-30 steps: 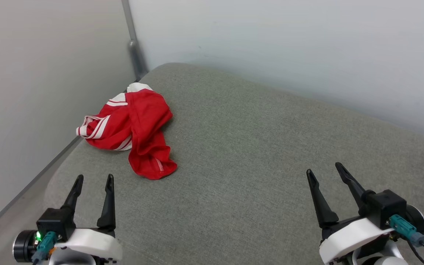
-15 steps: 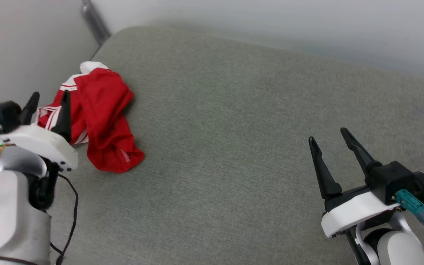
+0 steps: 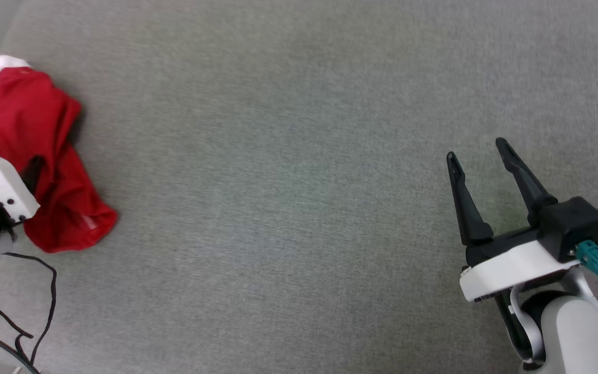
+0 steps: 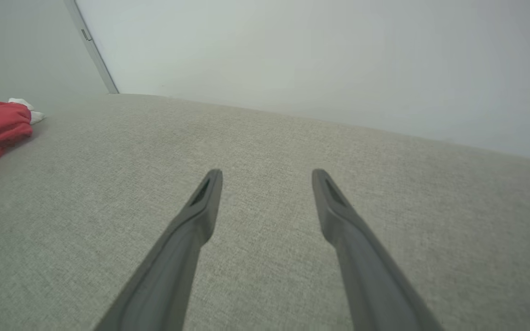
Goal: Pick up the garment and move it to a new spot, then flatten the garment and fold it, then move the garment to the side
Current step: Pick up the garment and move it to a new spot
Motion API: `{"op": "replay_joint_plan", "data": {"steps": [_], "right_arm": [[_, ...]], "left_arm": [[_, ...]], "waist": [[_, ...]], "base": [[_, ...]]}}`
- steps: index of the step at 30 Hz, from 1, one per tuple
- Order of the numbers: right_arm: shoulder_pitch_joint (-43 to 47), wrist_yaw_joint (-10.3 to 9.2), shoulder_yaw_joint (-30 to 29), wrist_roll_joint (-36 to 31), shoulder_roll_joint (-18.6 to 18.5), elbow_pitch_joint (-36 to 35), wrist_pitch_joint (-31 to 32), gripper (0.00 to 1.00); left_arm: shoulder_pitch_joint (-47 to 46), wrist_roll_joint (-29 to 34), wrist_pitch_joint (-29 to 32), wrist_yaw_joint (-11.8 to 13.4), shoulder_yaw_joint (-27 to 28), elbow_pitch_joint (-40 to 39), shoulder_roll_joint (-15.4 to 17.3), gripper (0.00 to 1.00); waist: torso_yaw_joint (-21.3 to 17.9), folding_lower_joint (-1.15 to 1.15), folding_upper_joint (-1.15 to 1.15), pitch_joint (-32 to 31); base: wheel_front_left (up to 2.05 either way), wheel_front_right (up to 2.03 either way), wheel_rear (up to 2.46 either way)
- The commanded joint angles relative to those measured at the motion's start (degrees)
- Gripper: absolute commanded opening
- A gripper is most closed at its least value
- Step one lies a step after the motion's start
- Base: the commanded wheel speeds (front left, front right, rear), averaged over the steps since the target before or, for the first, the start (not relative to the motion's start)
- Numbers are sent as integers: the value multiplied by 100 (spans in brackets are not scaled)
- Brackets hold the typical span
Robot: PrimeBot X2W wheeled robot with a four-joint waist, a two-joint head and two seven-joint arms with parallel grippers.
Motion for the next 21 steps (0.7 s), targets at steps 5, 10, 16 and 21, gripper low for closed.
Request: {"op": "replay_joint_plan", "data": {"steps": [5, 10, 16, 21], "right_arm": [[-265, -1, 69, -31, 3, 29, -42, 100], [-374, -1, 73, -37, 3, 67, -56, 100], [-389, -1, 46, -31, 3, 135, -80, 100], [-222, -1, -10, 70, 2, 248, -153, 100]], "left_arm": [[-331, -188, 661, 45, -55, 731, 165, 100], [-471, -224, 976, 226, -96, 1227, 77, 91], [-608, -143, 560, 236, -145, 1308, 97, 0], [-718, 72, -442, 246, -199, 1065, 292, 0]], "waist": [[-269, -1, 0, 447], [-301, -1, 0, 521], [-277, -1, 0, 379], [-186, -1, 0, -23]], "base": [[0, 0, 0], [0, 0, 0], [0, 0, 0], [0, 0, 0]]}}
